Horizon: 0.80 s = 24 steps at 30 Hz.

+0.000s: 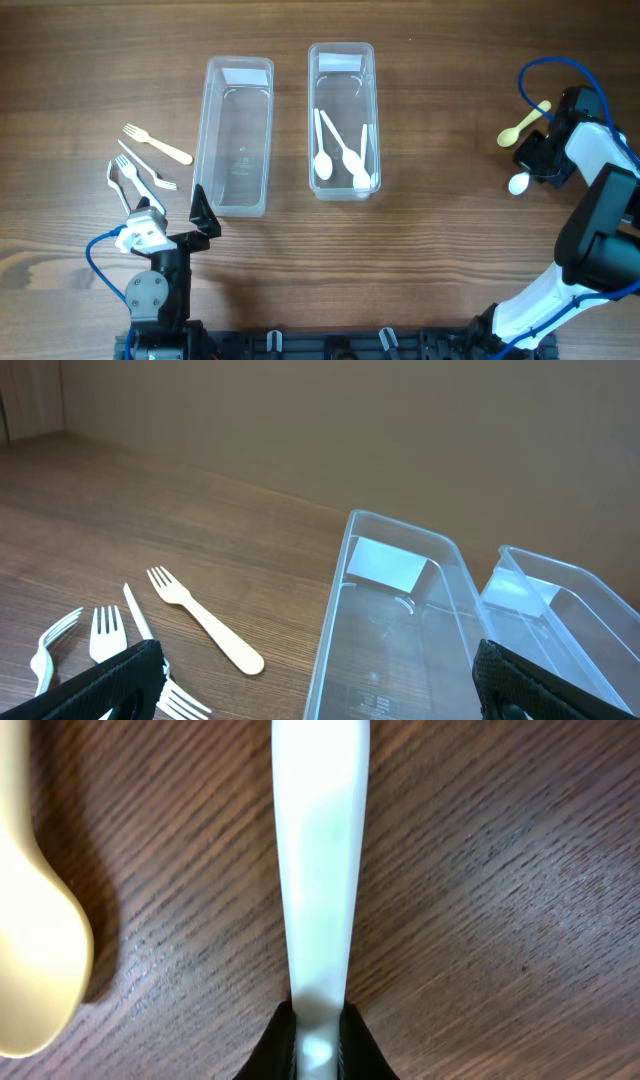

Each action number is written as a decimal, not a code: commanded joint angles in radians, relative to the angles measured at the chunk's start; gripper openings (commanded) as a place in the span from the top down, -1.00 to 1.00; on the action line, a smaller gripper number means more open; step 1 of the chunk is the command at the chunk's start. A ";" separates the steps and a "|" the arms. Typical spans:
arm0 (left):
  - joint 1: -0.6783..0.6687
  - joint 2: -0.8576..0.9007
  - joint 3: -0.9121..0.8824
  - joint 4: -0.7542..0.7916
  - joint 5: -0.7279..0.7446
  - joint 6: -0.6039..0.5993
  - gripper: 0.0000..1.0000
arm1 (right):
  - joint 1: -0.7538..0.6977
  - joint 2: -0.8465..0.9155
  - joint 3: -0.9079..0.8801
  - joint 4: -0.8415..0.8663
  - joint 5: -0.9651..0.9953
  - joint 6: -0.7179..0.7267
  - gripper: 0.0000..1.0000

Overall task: Pack container
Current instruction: 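Place the white spoon into the right container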

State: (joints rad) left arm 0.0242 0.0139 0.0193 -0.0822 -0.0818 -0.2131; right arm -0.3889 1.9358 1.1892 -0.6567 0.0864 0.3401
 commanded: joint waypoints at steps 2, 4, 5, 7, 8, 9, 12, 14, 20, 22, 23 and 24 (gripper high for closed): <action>-0.006 -0.007 -0.005 0.001 -0.006 0.019 -1.00 | 0.000 -0.020 0.027 -0.086 -0.048 0.034 0.92; -0.006 -0.007 -0.005 0.001 -0.006 0.019 -0.99 | 0.013 -0.102 0.047 -0.101 -0.082 0.032 0.91; -0.006 -0.007 -0.005 0.001 -0.006 0.019 -0.99 | 0.023 -0.138 0.049 -0.103 -0.095 0.027 0.91; -0.006 -0.007 -0.005 0.001 -0.006 0.019 -0.99 | 0.061 -0.243 0.049 -0.107 -0.132 0.026 0.91; -0.006 -0.007 -0.005 0.001 -0.006 0.019 -1.00 | 0.091 -0.300 0.049 -0.113 -0.172 0.026 0.91; -0.006 -0.007 -0.005 0.001 -0.006 0.019 -0.99 | 0.124 -0.344 0.049 -0.116 -0.210 0.026 0.92; -0.006 -0.007 -0.005 0.001 -0.006 0.019 -0.99 | 0.266 -0.435 0.049 -0.104 -0.298 0.028 0.91; -0.006 -0.007 -0.005 0.001 -0.006 0.019 -1.00 | 0.397 -0.447 0.049 -0.067 -0.336 0.029 0.91; -0.006 -0.007 -0.005 0.001 -0.006 0.019 -0.99 | 0.738 -0.421 0.048 0.107 -0.240 0.080 0.91; -0.006 -0.007 -0.005 0.001 -0.006 0.019 -1.00 | 0.801 -0.397 0.048 0.134 -0.159 0.111 0.91; -0.006 -0.007 -0.005 0.001 -0.006 0.019 -1.00 | 0.822 -0.379 0.048 0.145 -0.146 0.113 0.91; -0.006 -0.007 -0.005 0.001 -0.006 0.019 -1.00 | 0.837 -0.356 0.048 0.155 -0.146 0.117 0.91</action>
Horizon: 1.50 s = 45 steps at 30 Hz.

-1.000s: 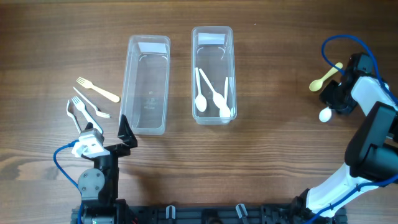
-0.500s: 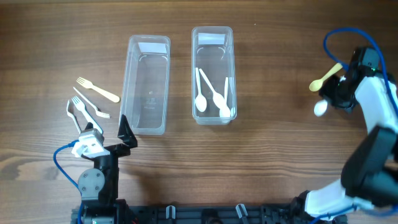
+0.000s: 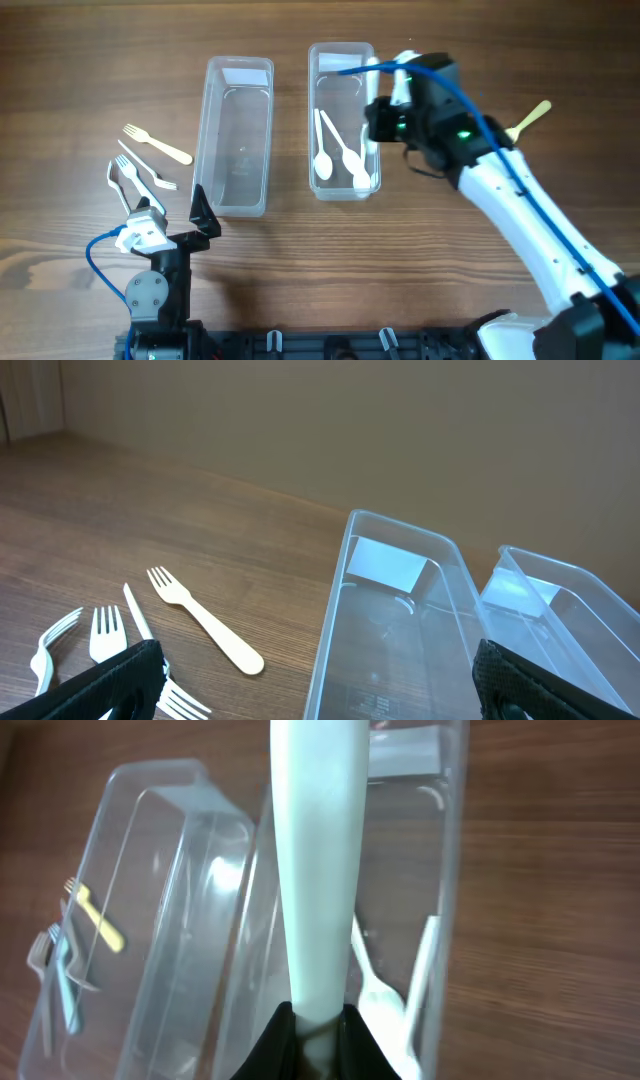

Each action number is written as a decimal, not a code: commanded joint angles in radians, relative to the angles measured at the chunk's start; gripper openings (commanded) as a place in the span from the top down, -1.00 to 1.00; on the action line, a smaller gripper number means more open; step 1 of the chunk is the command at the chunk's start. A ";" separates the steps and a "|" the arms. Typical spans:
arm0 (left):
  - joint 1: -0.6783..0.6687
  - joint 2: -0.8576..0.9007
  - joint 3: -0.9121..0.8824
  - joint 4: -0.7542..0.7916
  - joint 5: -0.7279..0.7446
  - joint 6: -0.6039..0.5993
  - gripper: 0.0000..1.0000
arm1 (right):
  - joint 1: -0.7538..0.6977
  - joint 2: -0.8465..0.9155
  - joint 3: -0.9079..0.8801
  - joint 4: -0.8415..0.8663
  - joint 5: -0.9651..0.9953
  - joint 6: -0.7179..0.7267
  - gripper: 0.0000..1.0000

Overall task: Pack container
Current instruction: 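Place the white spoon into the right container, then grasp the yellow spoon with the right gripper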

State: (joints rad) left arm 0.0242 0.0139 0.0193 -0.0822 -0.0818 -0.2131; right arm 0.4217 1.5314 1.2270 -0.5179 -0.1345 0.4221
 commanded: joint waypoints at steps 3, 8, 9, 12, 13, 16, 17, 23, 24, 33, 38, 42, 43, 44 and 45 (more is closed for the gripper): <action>-0.006 -0.007 -0.005 0.001 -0.006 0.019 -1.00 | 0.042 0.119 0.010 0.040 0.051 0.051 0.91; -0.006 -0.007 -0.005 0.001 -0.006 0.019 -0.99 | 0.042 0.156 0.012 0.087 0.003 0.004 -0.26; -0.006 -0.007 -0.005 0.001 -0.006 0.019 -0.99 | 0.042 0.140 0.017 0.099 0.003 -0.002 -0.46; -0.006 -0.007 -0.005 0.001 -0.006 0.019 -1.00 | 0.031 0.061 0.055 0.076 0.076 0.006 -0.47; -0.006 -0.007 -0.005 0.001 -0.006 0.019 -1.00 | 0.019 0.022 0.077 0.039 0.151 0.039 -0.45; -0.006 -0.007 -0.005 0.001 -0.006 0.019 -1.00 | -0.035 -0.074 0.112 -0.082 0.383 0.156 -0.42; -0.006 -0.007 -0.005 0.001 -0.006 0.019 -1.00 | -0.064 -0.106 0.112 -0.129 0.463 0.208 -0.36; -0.006 -0.007 -0.005 0.001 -0.006 0.019 -0.99 | -0.337 -0.115 0.108 -0.230 0.527 0.348 -0.29; -0.006 -0.007 -0.005 0.001 -0.006 0.019 -1.00 | -0.385 -0.101 0.108 -0.226 0.490 0.348 -0.29; -0.006 -0.007 -0.005 0.001 -0.006 0.019 -0.99 | -0.580 0.154 0.108 -0.124 0.389 0.376 -0.48; -0.006 -0.007 -0.005 0.001 -0.006 0.019 -1.00 | -0.586 0.277 0.108 -0.082 0.414 0.426 -0.40; -0.006 -0.007 -0.005 0.001 -0.006 0.019 -0.99 | -0.612 0.346 0.108 -0.069 0.413 0.443 -0.40; -0.006 -0.007 -0.005 0.001 -0.006 0.019 -1.00 | -0.624 0.361 0.108 -0.063 0.410 0.442 -0.40; -0.006 -0.007 -0.005 0.001 -0.006 0.019 -1.00 | -0.632 0.369 0.108 -0.062 0.410 0.443 -0.40; -0.006 -0.007 -0.005 0.001 -0.006 0.019 -0.99 | -0.643 0.383 0.108 -0.053 0.404 0.440 -0.40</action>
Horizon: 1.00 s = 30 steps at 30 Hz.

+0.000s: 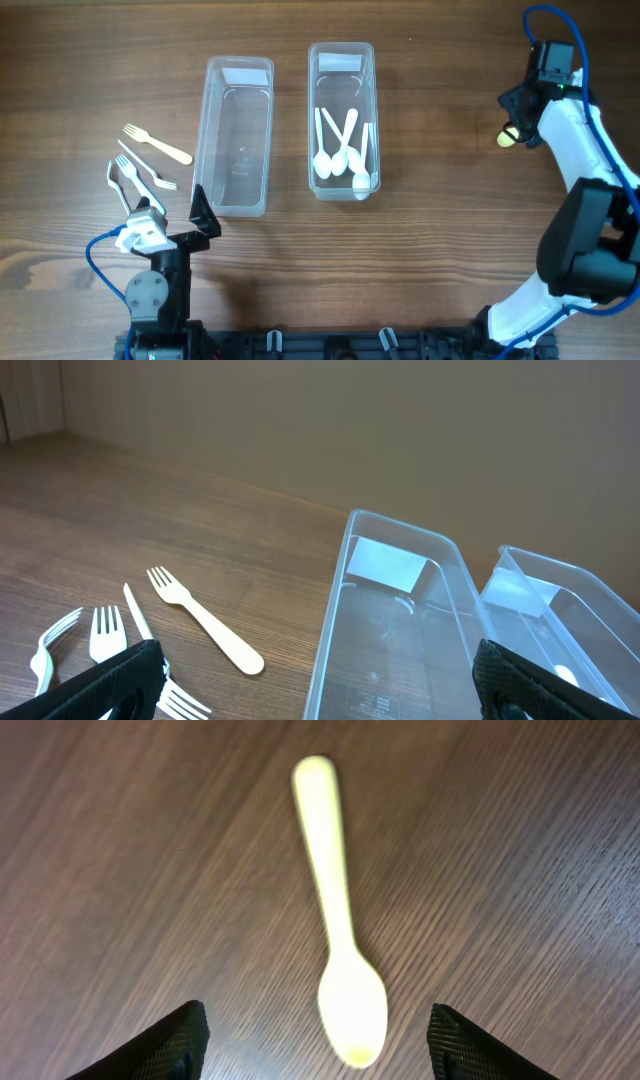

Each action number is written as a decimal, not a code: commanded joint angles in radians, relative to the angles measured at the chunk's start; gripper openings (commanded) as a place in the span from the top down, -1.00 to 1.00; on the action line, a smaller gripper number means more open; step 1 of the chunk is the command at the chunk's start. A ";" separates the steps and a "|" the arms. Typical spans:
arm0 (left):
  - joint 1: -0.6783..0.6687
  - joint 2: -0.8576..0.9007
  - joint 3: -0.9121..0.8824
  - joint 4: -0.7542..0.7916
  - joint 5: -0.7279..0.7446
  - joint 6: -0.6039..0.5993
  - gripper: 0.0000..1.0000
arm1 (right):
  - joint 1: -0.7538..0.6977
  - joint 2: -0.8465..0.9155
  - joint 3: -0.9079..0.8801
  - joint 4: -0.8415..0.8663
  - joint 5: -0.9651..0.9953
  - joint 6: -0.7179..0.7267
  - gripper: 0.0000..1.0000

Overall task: Pack container
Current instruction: 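Grasp the yellow spoon with the right gripper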

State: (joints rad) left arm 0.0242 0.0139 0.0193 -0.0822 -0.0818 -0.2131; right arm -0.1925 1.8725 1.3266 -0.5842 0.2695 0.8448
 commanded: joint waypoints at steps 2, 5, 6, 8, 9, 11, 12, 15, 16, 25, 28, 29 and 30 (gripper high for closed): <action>-0.006 -0.007 -0.005 0.001 -0.006 0.019 -1.00 | -0.047 0.071 0.008 0.024 -0.009 0.007 -0.40; -0.006 -0.007 -0.005 0.001 -0.006 0.019 -0.99 | -0.061 0.108 0.008 0.052 -0.034 -0.022 -0.39; -0.006 -0.007 -0.005 0.001 -0.006 0.019 -1.00 | -0.061 0.122 0.008 0.061 -0.040 -0.034 -0.38; -0.006 -0.007 -0.005 0.001 -0.006 0.019 -1.00 | -0.061 0.153 0.008 0.080 -0.045 -0.055 -0.38; -0.006 -0.007 -0.005 0.001 -0.006 0.019 -1.00 | -0.061 0.167 0.008 0.095 -0.047 -0.061 -0.38; -0.006 -0.007 -0.005 0.001 -0.006 0.019 -1.00 | -0.061 0.181 0.008 0.110 -0.053 -0.061 -0.38; -0.006 -0.007 -0.005 0.001 -0.006 0.019 -1.00 | -0.061 0.192 0.008 0.117 -0.057 -0.061 -0.37; -0.006 -0.007 -0.005 0.001 -0.006 0.019 -1.00 | -0.061 0.212 0.008 0.126 -0.061 -0.060 -0.37; -0.006 -0.007 -0.005 0.001 -0.006 0.019 -1.00 | -0.061 0.216 0.008 0.126 -0.062 -0.060 -0.35; -0.006 -0.007 -0.005 0.001 -0.006 0.019 -1.00 | -0.063 0.217 0.008 0.074 -0.061 -0.068 0.56; -0.006 -0.007 -0.005 0.001 -0.006 0.019 -1.00 | -0.063 0.217 0.008 0.062 -0.062 -0.087 0.79; -0.006 -0.007 -0.005 0.001 -0.006 0.019 -0.99 | -0.063 0.217 0.008 0.053 -0.061 -0.087 0.86; -0.006 -0.007 -0.005 0.001 -0.006 0.019 -1.00 | -0.063 0.217 0.008 0.046 -0.061 -0.090 0.91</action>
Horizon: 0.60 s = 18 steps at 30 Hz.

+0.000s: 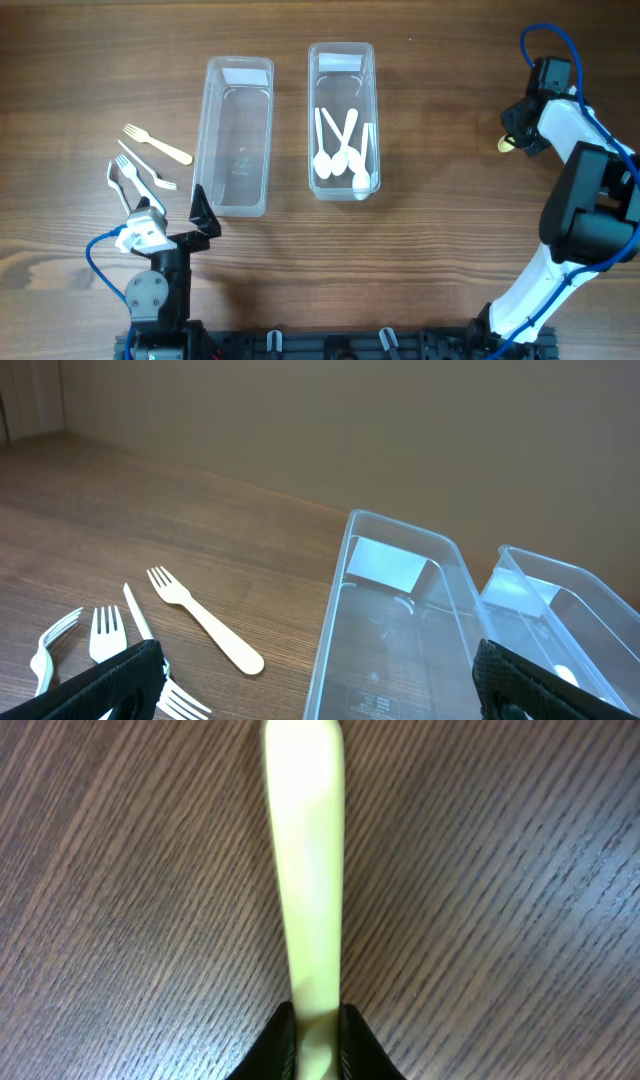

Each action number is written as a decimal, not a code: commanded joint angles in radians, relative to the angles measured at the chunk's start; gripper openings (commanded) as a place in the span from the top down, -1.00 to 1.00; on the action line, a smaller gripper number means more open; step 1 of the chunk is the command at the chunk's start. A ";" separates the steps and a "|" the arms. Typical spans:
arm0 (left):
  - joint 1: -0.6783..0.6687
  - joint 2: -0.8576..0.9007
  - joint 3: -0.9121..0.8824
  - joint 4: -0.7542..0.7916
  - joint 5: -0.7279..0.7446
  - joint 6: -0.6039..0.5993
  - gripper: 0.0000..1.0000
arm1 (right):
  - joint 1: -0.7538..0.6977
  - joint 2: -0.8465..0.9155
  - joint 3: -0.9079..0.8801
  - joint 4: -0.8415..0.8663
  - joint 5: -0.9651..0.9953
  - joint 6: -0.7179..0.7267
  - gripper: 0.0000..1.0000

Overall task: Pack container
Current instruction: 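Grasp the yellow spoon with the right gripper, then place the yellow spoon into the right container and withdraw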

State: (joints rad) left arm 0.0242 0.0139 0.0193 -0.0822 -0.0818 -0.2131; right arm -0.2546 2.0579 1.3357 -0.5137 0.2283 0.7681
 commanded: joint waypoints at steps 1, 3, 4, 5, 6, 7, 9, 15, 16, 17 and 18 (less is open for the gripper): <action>-0.006 -0.007 -0.005 0.001 -0.006 0.019 -0.99 | -0.001 0.031 -0.001 -0.029 -0.021 -0.030 0.92; -0.006 -0.007 -0.005 0.001 -0.006 0.019 -0.99 | -0.001 0.018 0.000 -0.036 -0.020 -0.074 0.91; -0.006 -0.007 -0.005 0.001 -0.006 0.019 -1.00 | -0.001 -0.003 0.000 -0.038 -0.016 -0.097 0.92; -0.006 -0.007 -0.005 0.001 -0.006 0.019 -1.00 | -0.001 -0.034 0.001 -0.038 -0.016 -0.122 0.91; -0.006 -0.007 -0.005 0.001 -0.006 0.019 -0.99 | -0.001 -0.060 0.002 -0.039 -0.016 -0.135 0.91; -0.006 -0.007 -0.005 0.001 -0.006 0.019 -0.99 | 0.000 -0.097 0.002 -0.040 -0.016 -0.140 0.91; -0.006 -0.007 -0.005 0.001 -0.006 0.019 -0.99 | 0.006 -0.182 0.002 -0.049 -0.016 -0.144 0.91; -0.006 -0.007 -0.005 0.001 -0.006 0.019 -0.99 | 0.114 -0.441 0.001 -0.113 -0.188 -0.182 0.91; -0.006 -0.007 -0.005 0.001 -0.006 0.019 -0.99 | 0.152 -0.461 0.002 -0.124 -0.225 -0.193 0.91; -0.006 -0.007 -0.005 0.001 -0.006 0.019 -1.00 | 0.184 -0.472 0.001 -0.133 -0.250 -0.194 0.91; -0.006 -0.007 -0.005 0.001 -0.006 0.019 -1.00 | 0.242 -0.478 0.001 -0.135 -0.304 -0.224 0.91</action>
State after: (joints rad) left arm 0.0242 0.0139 0.0193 -0.0822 -0.0818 -0.2131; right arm -0.1249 1.6089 1.3319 -0.6373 0.0883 0.6033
